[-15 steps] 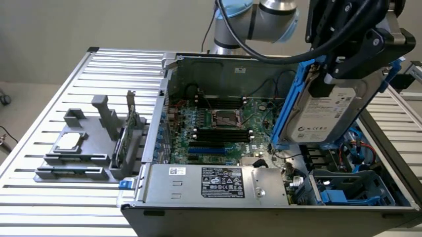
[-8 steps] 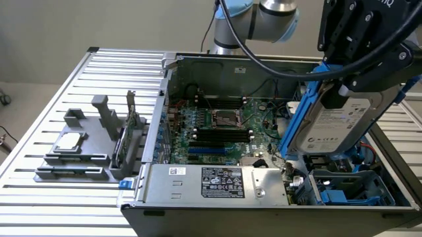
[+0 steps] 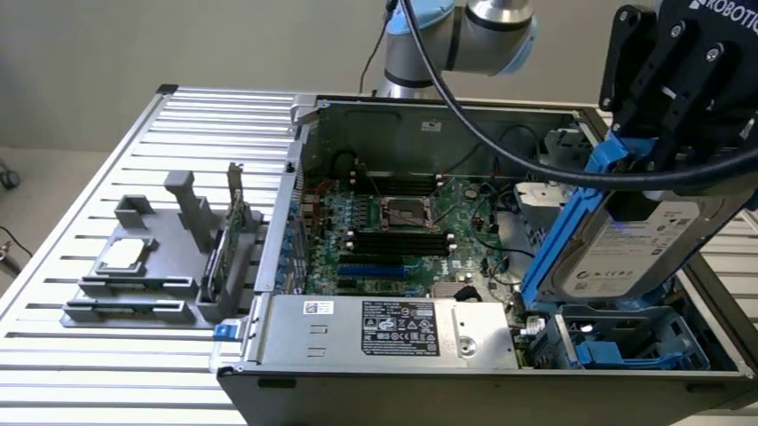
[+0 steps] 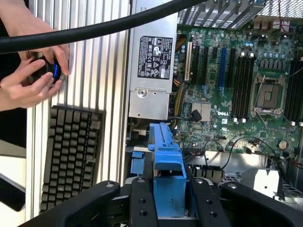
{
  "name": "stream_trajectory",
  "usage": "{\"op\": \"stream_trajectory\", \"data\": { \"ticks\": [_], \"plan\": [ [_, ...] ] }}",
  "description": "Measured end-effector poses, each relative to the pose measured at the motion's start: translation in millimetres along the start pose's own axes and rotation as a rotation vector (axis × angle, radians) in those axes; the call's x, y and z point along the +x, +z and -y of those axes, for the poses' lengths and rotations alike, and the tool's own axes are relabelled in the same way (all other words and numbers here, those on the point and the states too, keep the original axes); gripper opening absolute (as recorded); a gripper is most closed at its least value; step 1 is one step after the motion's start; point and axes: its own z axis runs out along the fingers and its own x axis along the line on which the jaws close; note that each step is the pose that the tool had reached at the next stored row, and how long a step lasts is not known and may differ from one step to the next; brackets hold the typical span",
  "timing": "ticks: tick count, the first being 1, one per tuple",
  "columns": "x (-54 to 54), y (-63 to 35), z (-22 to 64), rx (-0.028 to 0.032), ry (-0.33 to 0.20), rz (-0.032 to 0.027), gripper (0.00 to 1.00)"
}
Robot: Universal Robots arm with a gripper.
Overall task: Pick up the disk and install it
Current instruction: 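Pick up the disk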
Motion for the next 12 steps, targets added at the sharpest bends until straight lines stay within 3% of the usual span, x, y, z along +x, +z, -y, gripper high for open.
{"op": "stream_trajectory", "data": {
  "ticks": [7, 12],
  "plan": [
    [5.6, 3.0, 28.9, 0.0012, 0.0, 0.0171, 0.32],
    [8.5, 10.6, 41.9, 0.0016, 0.0, 0.0241, 0.32]
  ]
}}
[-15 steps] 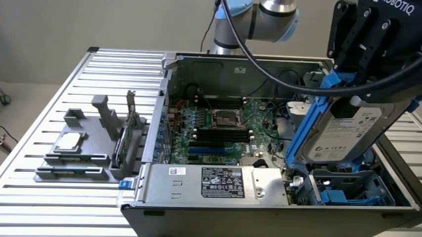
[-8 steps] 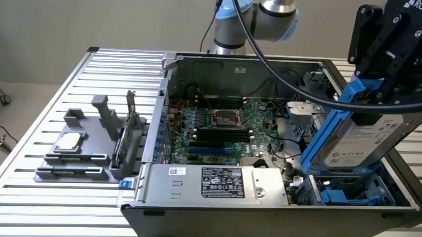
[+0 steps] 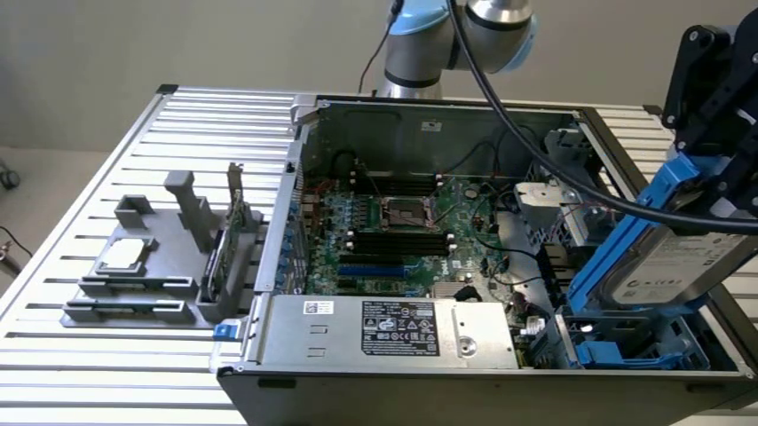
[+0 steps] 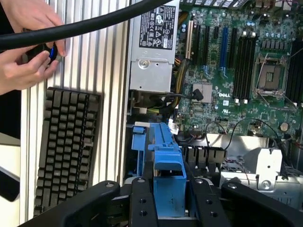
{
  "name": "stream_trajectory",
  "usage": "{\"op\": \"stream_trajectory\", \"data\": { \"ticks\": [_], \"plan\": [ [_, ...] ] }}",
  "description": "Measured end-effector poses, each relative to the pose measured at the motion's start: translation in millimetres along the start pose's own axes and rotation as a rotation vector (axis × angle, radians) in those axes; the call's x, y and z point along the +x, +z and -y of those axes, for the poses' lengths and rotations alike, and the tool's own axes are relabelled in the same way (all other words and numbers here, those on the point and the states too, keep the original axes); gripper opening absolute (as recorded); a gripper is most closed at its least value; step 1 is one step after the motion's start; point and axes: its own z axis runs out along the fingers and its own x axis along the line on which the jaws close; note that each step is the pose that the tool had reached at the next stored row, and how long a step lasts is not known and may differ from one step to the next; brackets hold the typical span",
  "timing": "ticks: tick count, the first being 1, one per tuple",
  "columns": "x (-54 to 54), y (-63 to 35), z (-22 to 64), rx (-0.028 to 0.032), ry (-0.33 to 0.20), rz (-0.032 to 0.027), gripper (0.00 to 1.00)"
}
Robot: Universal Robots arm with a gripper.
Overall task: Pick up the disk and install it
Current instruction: 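Pick up the disk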
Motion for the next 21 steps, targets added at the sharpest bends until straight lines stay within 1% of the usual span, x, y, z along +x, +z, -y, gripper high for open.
{"op": "stream_trajectory", "data": {
  "ticks": [3, 5, 10, 12, 17, 21],
  "plan": [
    [0.9, 5.5, 3.0, 0.0002, 0.0, 0.0029, 0.32],
    [1.2, 8.4, 4.1, 0.0002, 0.001, 0.0033, 0.32],
    [1.4, 9.9, 5.0, 0.0001, 0.001, 0.0033, 0.32],
    [1.5, 11.9, 5.5, 0.0001, 0.003, 0.0034, 0.32],
    [2.6, 18.1, 8.3, 0.0004, 0.016, 0.0058, 0.32],
    [3.3, 20.1, 10.1, 0.0005, 0.027, 0.007, 0.32]
  ]
}}
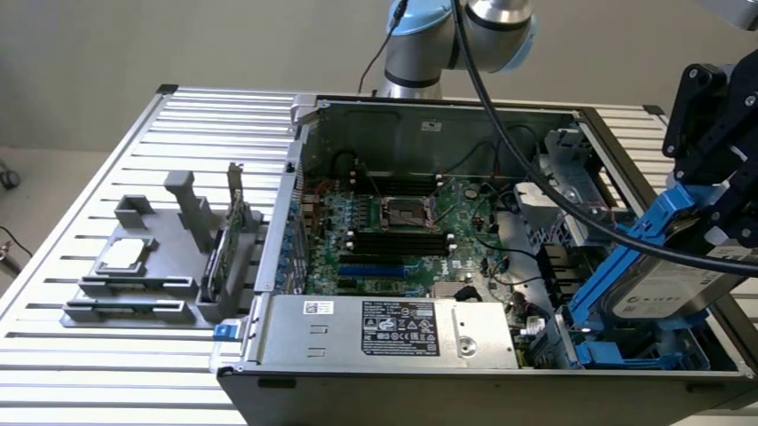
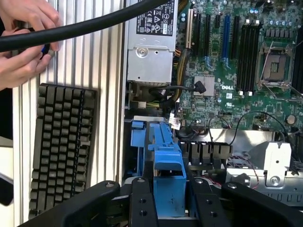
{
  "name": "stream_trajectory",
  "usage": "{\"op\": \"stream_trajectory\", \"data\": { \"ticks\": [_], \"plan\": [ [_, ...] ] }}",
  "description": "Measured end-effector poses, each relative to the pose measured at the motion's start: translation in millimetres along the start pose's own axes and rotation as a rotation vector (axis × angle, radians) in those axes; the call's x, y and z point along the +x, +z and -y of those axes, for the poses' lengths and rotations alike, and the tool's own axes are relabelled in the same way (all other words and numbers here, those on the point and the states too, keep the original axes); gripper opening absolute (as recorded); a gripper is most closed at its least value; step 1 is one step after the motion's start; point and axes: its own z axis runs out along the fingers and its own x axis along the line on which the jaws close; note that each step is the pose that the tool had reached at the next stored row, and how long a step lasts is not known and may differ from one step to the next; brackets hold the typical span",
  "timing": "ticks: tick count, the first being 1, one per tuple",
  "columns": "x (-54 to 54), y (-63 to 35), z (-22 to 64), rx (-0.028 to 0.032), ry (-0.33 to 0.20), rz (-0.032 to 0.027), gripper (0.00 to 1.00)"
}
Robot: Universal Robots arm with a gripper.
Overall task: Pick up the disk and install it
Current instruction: 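Pick up the disk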
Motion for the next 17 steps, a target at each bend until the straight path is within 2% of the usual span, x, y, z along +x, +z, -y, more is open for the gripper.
{"op": "stream_trajectory", "data": {
  "ticks": [17],
  "plan": [
    [2.6, 5.4, 1.9, -0.0005, 0.019, 0.0009, 0.32]
  ]
}}
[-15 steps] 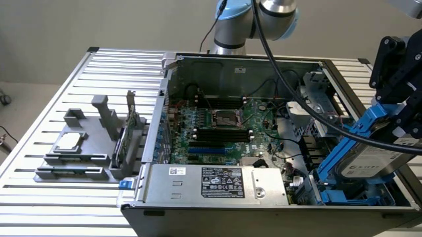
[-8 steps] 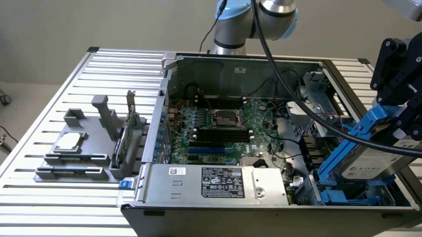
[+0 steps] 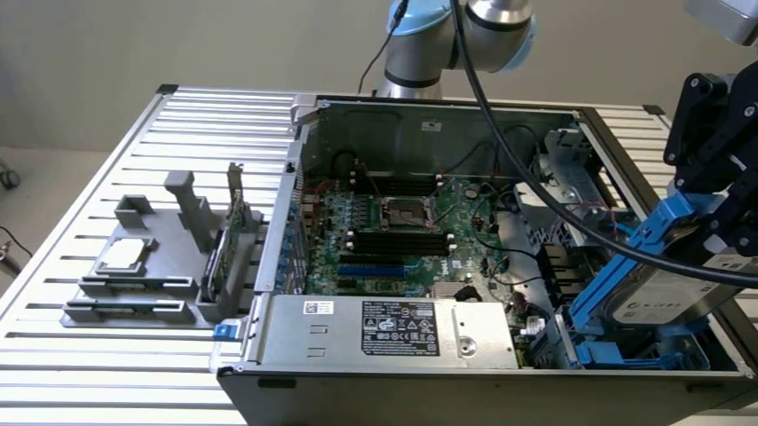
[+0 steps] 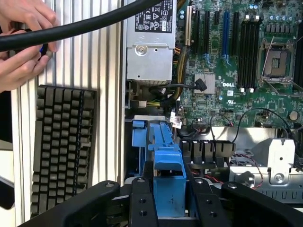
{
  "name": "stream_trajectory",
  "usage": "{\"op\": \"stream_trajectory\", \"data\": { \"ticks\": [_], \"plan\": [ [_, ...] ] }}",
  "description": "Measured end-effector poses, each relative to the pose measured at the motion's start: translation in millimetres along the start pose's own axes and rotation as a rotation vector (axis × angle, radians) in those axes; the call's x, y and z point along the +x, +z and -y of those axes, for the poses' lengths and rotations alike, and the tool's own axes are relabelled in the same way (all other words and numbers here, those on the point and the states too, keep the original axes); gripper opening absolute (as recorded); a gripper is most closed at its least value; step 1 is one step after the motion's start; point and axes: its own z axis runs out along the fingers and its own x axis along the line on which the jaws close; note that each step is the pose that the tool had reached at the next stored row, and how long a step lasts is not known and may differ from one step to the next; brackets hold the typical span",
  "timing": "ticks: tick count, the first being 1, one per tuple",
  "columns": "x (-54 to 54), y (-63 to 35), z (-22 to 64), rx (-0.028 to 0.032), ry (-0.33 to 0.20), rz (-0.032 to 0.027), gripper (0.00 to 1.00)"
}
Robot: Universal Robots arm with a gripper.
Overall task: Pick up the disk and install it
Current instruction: 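Pick up the disk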
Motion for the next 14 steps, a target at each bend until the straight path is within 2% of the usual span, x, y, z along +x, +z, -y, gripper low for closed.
{"op": "stream_trajectory", "data": {
  "ticks": [7, 14],
  "plan": [
    [0.1, 4.5, 0.0, -0.0054, 0.0, 0.0001, 0.32],
    [0.2, 7.9, 0.6, -0.0068, 0.0, 0.0026, 0.32]
  ]
}}
